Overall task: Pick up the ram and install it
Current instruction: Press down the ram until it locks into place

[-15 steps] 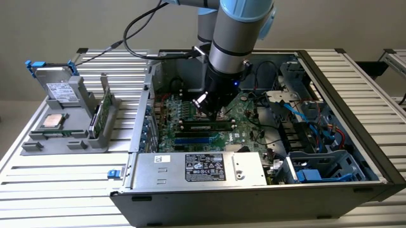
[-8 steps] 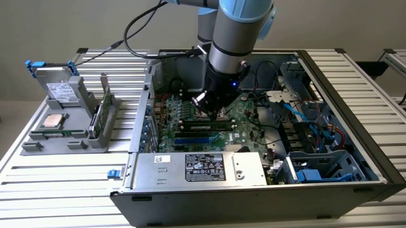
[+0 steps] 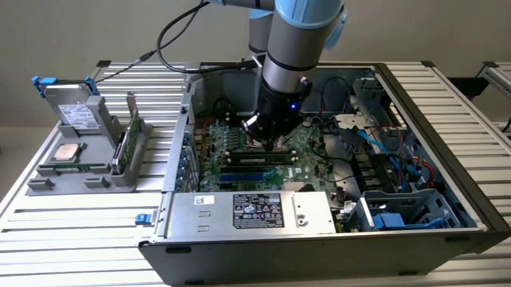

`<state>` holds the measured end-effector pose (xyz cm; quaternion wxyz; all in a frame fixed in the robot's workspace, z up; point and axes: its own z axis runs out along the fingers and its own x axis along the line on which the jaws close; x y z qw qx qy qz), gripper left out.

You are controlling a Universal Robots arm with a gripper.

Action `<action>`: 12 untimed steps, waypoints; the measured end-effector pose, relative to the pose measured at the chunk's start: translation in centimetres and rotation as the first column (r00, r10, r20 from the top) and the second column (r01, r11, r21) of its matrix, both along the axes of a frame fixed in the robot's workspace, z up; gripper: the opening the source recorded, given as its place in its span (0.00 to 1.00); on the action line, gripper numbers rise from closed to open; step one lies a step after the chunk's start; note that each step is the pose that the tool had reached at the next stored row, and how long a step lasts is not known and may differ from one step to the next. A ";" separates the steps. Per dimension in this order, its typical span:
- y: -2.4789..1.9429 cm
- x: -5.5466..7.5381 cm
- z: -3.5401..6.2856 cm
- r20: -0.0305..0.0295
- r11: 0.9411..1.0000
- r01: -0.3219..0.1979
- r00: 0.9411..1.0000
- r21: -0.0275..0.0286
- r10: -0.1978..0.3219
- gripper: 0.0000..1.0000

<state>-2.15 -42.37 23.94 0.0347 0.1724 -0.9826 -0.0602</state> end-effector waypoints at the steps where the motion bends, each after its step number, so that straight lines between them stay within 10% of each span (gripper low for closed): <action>1: 0.00 0.0 0.00 0.000 1.000 0.010 1.000 -0.001 -0.010 0.10; 12: 0.00 0.0 0.00 -0.002 0.994 0.109 0.994 -0.014 -0.110 0.10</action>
